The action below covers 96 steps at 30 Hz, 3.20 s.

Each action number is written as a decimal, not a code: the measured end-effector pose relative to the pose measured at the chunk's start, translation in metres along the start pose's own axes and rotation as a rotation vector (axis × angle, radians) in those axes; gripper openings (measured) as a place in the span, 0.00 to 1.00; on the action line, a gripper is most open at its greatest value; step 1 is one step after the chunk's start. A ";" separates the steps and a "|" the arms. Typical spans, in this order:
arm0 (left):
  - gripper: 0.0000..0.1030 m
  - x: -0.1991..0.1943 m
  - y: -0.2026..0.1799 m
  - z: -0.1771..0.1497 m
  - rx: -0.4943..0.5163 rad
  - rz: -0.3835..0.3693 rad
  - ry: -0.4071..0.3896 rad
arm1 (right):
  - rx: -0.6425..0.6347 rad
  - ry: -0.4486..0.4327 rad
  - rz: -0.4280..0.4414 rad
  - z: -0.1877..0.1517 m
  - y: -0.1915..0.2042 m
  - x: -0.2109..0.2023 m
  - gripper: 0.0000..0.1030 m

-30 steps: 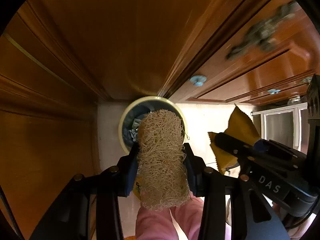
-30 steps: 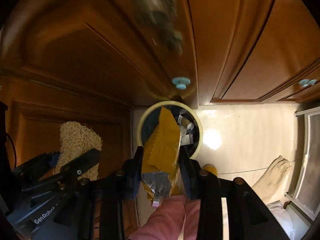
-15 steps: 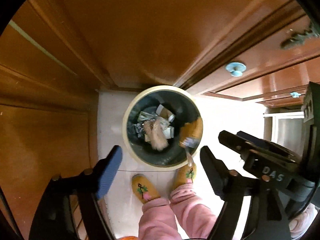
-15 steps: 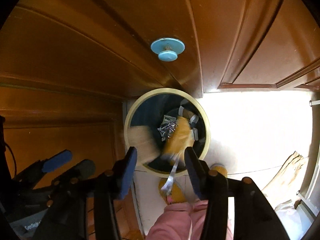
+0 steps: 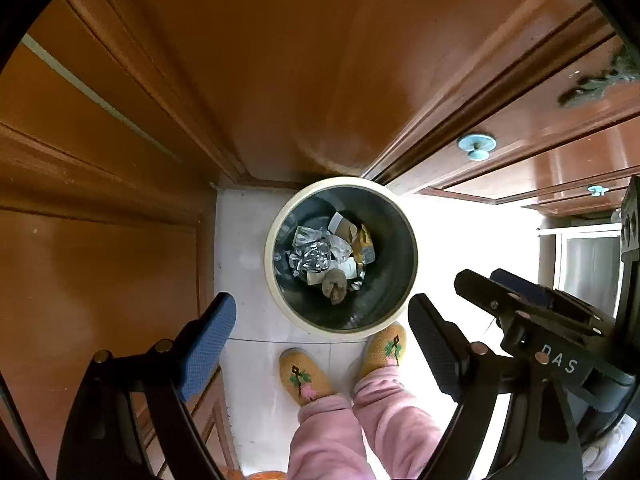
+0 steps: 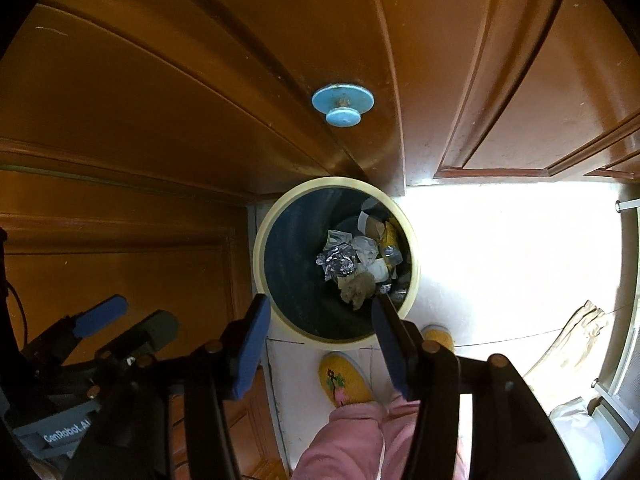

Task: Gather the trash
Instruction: 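Open both grippers to drop the loofah and snack bag into the bin, then raise both open grippers back toward the remaining counter trash, then grasp the white dropper bottle with the left gripper while the right gripper grasps the milk carton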

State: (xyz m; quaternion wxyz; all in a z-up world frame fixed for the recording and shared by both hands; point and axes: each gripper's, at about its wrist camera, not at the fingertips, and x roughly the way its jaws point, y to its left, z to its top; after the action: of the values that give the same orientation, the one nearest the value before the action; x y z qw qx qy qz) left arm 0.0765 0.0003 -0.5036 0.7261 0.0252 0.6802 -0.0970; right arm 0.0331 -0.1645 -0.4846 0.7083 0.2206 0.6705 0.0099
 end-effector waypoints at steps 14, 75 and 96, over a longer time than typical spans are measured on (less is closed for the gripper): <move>0.84 -0.078 -0.007 0.002 0.034 -0.013 -0.075 | -0.016 -0.067 0.006 -0.004 0.023 -0.063 0.52; 0.85 -0.506 -0.076 0.090 0.185 0.021 -0.723 | -0.228 -0.663 -0.033 0.056 0.139 -0.447 0.52; 0.75 -0.369 -0.084 0.374 -0.056 0.022 -0.409 | -0.280 -0.374 0.111 0.363 0.117 -0.374 0.52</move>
State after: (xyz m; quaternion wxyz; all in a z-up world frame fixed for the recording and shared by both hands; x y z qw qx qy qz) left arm 0.4086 -0.1056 -0.1015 0.8505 -0.0080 0.5209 -0.0732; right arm 0.3748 -0.2829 -0.0918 0.8423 0.1546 0.5065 0.1006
